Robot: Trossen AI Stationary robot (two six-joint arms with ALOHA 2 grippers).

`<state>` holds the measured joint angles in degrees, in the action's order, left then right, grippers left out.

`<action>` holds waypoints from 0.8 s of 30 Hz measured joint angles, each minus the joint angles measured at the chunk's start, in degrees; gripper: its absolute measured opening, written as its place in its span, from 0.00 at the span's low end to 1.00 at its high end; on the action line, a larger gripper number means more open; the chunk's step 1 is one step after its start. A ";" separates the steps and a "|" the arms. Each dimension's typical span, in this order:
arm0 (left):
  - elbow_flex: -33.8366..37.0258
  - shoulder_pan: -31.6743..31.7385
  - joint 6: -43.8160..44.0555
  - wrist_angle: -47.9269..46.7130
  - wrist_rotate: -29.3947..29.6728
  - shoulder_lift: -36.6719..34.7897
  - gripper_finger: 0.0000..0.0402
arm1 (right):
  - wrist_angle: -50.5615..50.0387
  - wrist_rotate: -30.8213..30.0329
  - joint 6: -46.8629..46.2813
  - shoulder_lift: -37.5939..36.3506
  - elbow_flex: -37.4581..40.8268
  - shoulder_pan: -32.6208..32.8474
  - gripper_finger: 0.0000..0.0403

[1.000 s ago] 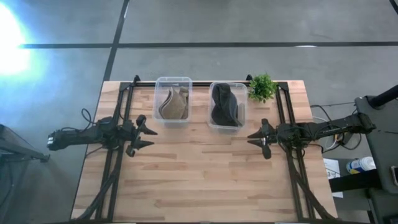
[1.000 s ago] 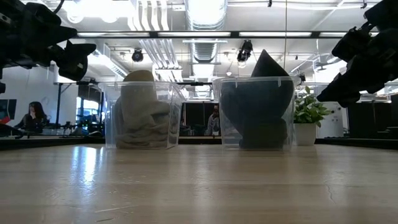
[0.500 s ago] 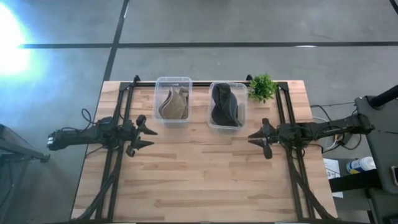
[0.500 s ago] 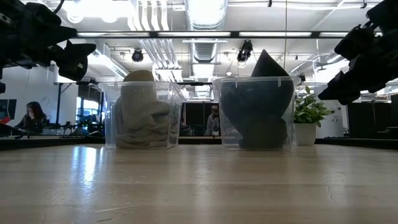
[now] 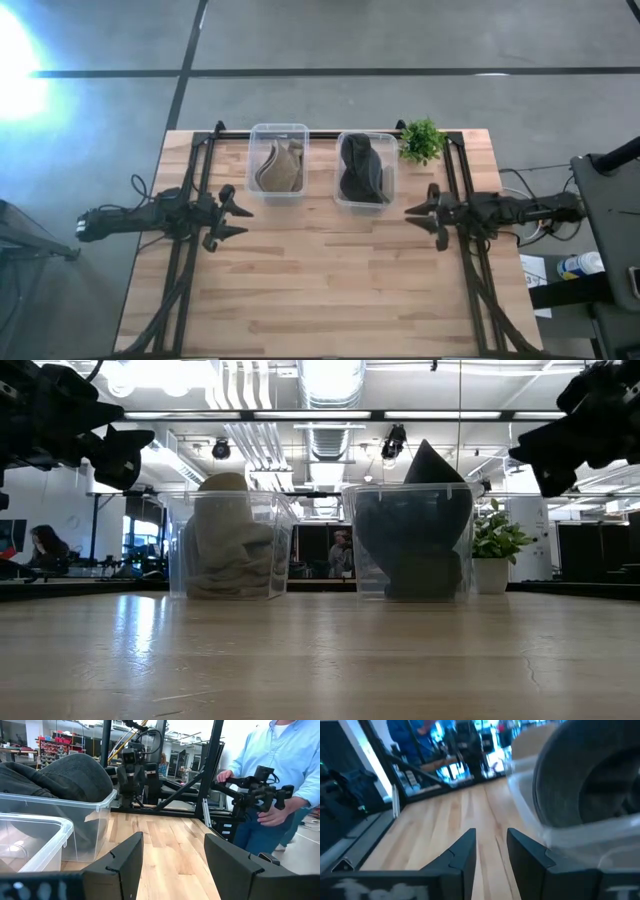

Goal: Pick & Place hat
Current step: Return to Home Position

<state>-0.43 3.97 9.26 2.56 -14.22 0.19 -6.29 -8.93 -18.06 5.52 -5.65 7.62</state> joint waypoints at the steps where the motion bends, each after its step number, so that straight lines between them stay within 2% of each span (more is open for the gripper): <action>1: 0.00 0.00 0.00 0.01 0.02 -0.01 0.51 | 0.07 -0.01 0.99 -1.16 0.25 0.00 0.26; 5: 0.00 0.04 -0.02 0.01 0.00 0.00 0.51 | 2.29 -0.04 5.38 -5.53 2.67 -0.01 0.25; 9: 0.00 0.04 0.00 0.05 0.01 0.11 0.51 | 8.28 0.30 7.82 -5.31 5.17 0.02 0.23; 17: 0.00 0.02 -0.01 0.29 0.00 0.41 0.51 | 8.29 0.35 16.70 -5.53 5.15 0.00 0.24; 24: 0.00 0.02 -0.02 0.32 0.00 0.69 0.51 | 8.28 0.35 20.66 -5.53 5.15 -0.02 0.25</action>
<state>-0.43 3.99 9.23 2.87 -14.22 0.89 1.99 -8.58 2.60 -0.01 -0.49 7.60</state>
